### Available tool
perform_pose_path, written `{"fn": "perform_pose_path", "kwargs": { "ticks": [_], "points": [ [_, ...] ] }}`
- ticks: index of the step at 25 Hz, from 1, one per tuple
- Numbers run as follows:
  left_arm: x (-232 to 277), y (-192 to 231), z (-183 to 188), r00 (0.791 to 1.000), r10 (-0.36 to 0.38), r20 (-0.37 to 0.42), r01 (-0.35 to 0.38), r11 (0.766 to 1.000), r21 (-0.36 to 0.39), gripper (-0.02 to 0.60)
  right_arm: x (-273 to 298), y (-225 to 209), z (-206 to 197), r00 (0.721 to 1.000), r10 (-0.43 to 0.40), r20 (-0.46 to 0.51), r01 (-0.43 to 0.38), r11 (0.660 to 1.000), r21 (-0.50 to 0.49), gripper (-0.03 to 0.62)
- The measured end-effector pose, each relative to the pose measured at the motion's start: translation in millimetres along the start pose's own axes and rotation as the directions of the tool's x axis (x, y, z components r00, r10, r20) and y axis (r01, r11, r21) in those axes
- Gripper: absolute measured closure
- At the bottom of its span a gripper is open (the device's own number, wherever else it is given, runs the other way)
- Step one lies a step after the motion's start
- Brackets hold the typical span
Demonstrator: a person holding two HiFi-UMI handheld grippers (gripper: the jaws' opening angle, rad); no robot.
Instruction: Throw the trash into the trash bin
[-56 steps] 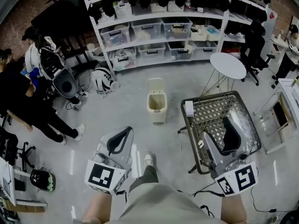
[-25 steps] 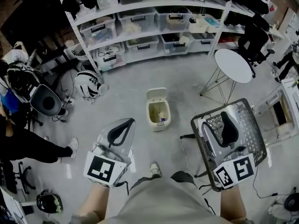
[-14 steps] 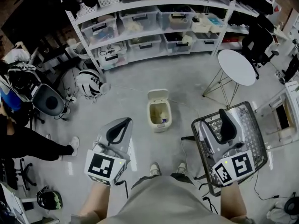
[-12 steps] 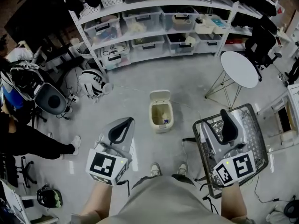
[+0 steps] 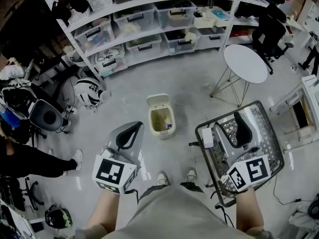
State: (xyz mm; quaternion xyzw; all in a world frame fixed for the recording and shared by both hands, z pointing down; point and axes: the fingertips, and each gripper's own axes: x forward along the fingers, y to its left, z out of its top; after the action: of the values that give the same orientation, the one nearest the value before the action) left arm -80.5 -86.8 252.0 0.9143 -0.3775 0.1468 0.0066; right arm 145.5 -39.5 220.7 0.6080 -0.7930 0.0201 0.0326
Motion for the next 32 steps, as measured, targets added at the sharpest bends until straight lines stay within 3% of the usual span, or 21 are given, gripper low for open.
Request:
{"fn": "perform_pose_path", "kwargs": {
  "ticks": [6, 13, 19, 23, 25, 29, 32],
  "points": [
    [61.7, -49.3, -11.9, 0.985, -0.166, -0.045, 0.166, 0.986, 0.001, 0.580, -36.6, -63.3, -59.4, 0.976, -0.177, -0.126, 0.181, 0.983, 0.019, 0.321],
    [122.6, -118.3, -55.3, 0.932, -0.336, -0.137, 0.341, 0.940, 0.010, 0.580, -97.5, -101.1, -156.2, 0.901, -0.310, -0.303, 0.342, 0.938, 0.061, 0.321],
    [154.1, -179.9, -104.0, 0.855, -0.461, -0.239, 0.470, 0.882, -0.019, 0.580, -148.8, -109.2, -238.9, 0.819, -0.356, -0.451, 0.443, 0.891, 0.102, 0.322],
    [163.7, -219.7, -136.4, 0.800, -0.519, -0.301, 0.534, 0.845, -0.038, 0.580, -185.2, -113.0, -301.6, 0.768, -0.359, -0.531, 0.538, 0.811, 0.231, 0.322],
    [167.4, -235.8, -151.1, 0.776, -0.542, -0.324, 0.556, 0.829, -0.055, 0.580, -198.9, -115.2, -332.5, 0.738, -0.363, -0.568, 0.572, 0.784, 0.242, 0.322],
    [170.3, -259.4, -190.6, 0.722, -0.574, -0.386, 0.594, 0.800, -0.081, 0.580, -218.2, -108.6, -394.7, 0.678, -0.349, -0.646, 0.604, 0.766, 0.219, 0.322],
    [170.3, -270.9, -216.7, 0.692, -0.581, -0.427, 0.604, 0.791, -0.096, 0.580, -232.1, -97.5, -439.7, 0.632, -0.325, -0.703, 0.622, 0.754, 0.210, 0.323]
  ]
}}
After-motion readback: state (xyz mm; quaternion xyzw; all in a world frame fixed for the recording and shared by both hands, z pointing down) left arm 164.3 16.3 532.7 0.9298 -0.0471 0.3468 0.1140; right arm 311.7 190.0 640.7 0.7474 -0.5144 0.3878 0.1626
